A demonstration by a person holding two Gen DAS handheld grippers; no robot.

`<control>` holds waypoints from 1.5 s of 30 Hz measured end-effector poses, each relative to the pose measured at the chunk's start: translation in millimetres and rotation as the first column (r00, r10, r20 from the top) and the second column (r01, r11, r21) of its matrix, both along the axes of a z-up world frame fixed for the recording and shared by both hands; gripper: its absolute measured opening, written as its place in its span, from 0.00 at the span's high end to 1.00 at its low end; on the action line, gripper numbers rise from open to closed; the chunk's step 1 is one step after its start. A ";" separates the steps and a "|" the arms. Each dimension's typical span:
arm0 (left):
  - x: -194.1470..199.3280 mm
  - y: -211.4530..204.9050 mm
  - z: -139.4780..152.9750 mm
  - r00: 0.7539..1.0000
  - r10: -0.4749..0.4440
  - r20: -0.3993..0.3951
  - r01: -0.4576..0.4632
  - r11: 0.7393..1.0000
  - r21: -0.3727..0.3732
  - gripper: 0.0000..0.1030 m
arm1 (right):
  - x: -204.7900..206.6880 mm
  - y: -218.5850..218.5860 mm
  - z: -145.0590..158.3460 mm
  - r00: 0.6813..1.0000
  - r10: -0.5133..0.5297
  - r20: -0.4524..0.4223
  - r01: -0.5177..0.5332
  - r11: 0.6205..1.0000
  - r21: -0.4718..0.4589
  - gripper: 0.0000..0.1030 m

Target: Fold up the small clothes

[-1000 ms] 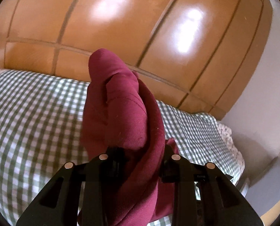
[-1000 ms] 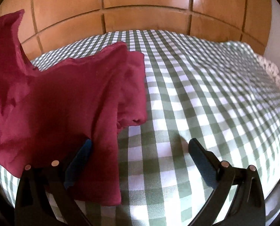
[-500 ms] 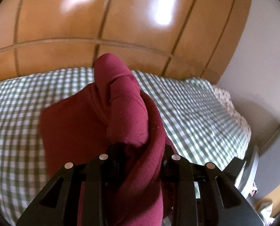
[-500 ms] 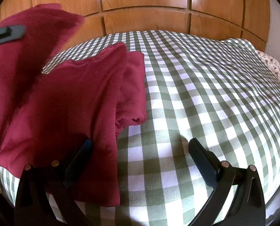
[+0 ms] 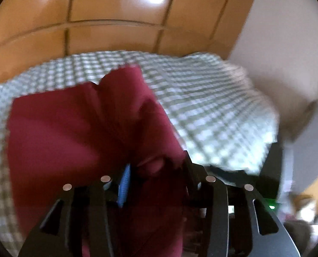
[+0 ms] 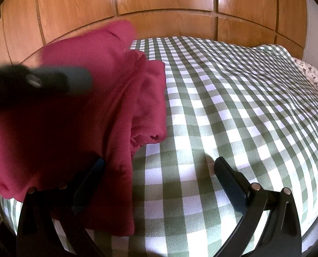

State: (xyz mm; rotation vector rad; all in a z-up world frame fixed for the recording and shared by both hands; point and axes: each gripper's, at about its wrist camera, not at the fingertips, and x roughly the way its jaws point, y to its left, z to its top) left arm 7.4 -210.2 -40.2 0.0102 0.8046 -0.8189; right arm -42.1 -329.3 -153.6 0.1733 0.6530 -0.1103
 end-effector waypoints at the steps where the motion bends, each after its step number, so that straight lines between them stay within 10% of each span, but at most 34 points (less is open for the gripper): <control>1: -3.7 2.0 3.8 1.000 -0.022 -0.006 0.022 0.999 -0.038 0.46 | -0.2 -0.3 -0.4 1.000 0.000 0.003 0.000 1.000 0.001 0.02; 8: -33.9 47.9 34.5 0.983 0.017 0.185 0.013 0.987 -0.161 0.30 | -1.6 0.0 -1.1 1.000 0.002 0.013 -0.002 1.000 0.001 0.02; 18: 8.8 138.2 -17.1 0.915 0.398 0.058 -0.395 0.917 -0.061 0.30 | -5.7 -15.4 17.6 1.000 -0.014 -0.027 0.014 1.000 -0.007 0.02; 25: 3.4 135.1 -43.2 0.930 0.359 0.080 -0.358 0.933 -0.020 0.30 | -35.6 -34.7 64.1 0.975 -0.190 0.112 0.196 0.980 -0.044 0.02; 29: 0.1 122.5 -49.3 0.943 0.318 0.098 -0.320 0.947 0.007 0.25 | -39.9 -17.3 91.8 0.975 -0.119 0.189 0.116 0.993 0.027 0.02; 35: -3.6 119.8 -54.3 0.947 0.299 0.114 -0.304 0.952 0.029 0.23 | -10.2 45.6 69.4 0.997 0.052 0.051 -0.050 0.998 -0.037 0.02; 41: -11.4 125.9 -38.1 0.935 0.316 0.164 -0.316 0.948 -0.025 0.21 | 9.2 -2.4 34.4 0.972 -0.196 -0.128 0.174 0.971 -0.165 0.02; 45: -6.0 121.9 -47.9 0.936 0.315 0.156 -0.322 0.947 0.018 0.19 | -7.1 -47.9 6.4 0.956 -0.229 -0.184 0.248 0.965 0.087 0.02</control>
